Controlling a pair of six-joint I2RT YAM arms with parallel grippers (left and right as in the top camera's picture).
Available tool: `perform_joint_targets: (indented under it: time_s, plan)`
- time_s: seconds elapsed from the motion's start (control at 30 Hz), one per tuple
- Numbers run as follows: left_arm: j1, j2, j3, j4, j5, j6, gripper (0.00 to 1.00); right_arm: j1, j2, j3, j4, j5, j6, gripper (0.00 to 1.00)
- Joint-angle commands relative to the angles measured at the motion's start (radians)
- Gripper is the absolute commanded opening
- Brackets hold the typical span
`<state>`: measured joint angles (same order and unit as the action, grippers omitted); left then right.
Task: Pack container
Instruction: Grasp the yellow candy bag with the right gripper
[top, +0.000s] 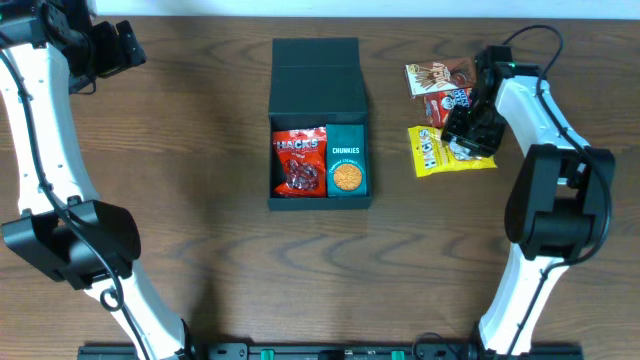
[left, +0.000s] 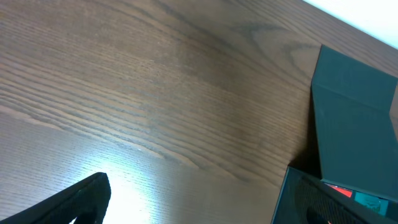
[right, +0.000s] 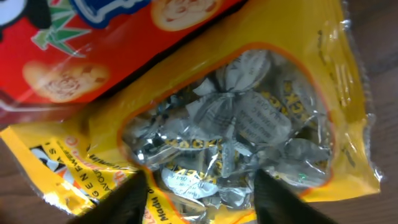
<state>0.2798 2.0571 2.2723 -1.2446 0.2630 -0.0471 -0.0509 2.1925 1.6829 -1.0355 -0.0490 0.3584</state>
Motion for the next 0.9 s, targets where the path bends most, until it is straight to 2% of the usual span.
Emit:
perform_joint_targets:
  time_s: [0.0,0.2,0.37,0.5,0.67,0.77,0.87]
  plan:
    - [0.0,-0.001,0.002,0.0,0.005,0.018,0.95,-0.002,0.007,-0.048,0.014,0.023,-0.008,0.38]
    - [0.0,-0.001,0.002,0.0,0.005,0.018,0.95,-0.002,0.009,-0.104,0.037,0.022,-0.007,0.04]
    - [0.0,-0.001,0.002,-0.001,0.005,0.018,0.95,0.0,0.008,-0.125,0.019,0.003,-0.008,0.01]
    - [0.0,-0.001,0.002,-0.001,0.005,0.018,0.95,-0.002,-0.005,-0.035,-0.089,-0.078,-0.089,0.01]
    - [0.0,-0.001,0.002,-0.013,0.004,0.018,0.95,-0.032,-0.07,0.111,-0.185,-0.15,-0.233,0.39]
    - [0.0,-0.001,0.002,-0.024,0.004,0.018,0.95,-0.083,-0.125,0.132,-0.173,-0.169,-0.304,0.52]
    - [0.0,-0.001,0.002,-0.029,0.004,0.018,0.95,-0.2,-0.145,0.128,-0.155,-0.317,-0.438,0.57]
